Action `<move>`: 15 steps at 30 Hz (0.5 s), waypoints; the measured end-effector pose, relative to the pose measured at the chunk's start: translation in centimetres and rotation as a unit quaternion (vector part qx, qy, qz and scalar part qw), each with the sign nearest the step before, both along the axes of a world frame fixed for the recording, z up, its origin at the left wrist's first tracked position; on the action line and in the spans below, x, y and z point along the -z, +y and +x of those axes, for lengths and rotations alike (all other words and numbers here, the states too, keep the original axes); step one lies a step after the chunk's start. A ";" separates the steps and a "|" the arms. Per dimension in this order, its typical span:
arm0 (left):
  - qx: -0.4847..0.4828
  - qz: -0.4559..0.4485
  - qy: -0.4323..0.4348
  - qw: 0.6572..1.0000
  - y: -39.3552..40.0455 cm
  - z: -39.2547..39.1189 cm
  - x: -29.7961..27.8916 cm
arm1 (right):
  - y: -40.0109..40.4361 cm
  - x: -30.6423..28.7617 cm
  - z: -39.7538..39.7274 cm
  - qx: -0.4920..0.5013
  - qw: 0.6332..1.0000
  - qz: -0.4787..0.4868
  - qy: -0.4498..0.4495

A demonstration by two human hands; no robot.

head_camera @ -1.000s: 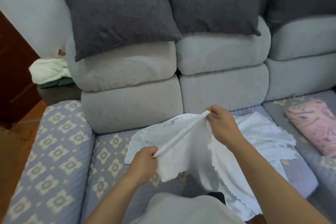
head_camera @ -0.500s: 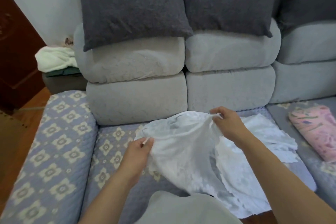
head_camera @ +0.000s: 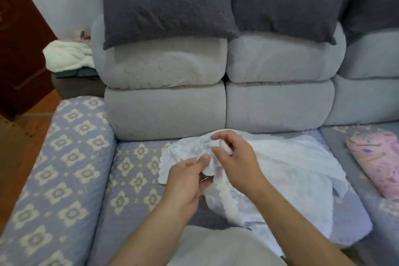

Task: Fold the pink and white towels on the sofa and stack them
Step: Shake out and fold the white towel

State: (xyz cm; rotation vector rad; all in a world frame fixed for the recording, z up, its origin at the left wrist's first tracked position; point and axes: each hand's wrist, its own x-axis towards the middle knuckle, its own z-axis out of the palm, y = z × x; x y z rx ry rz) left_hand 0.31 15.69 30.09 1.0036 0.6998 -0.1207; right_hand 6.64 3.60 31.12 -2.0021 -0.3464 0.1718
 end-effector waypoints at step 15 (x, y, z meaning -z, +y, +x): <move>0.007 -0.074 0.079 0.994 -1.1 -0.4 0.6 | -1.2 1.0 -3.5 0.229 0.959 0.145 0.080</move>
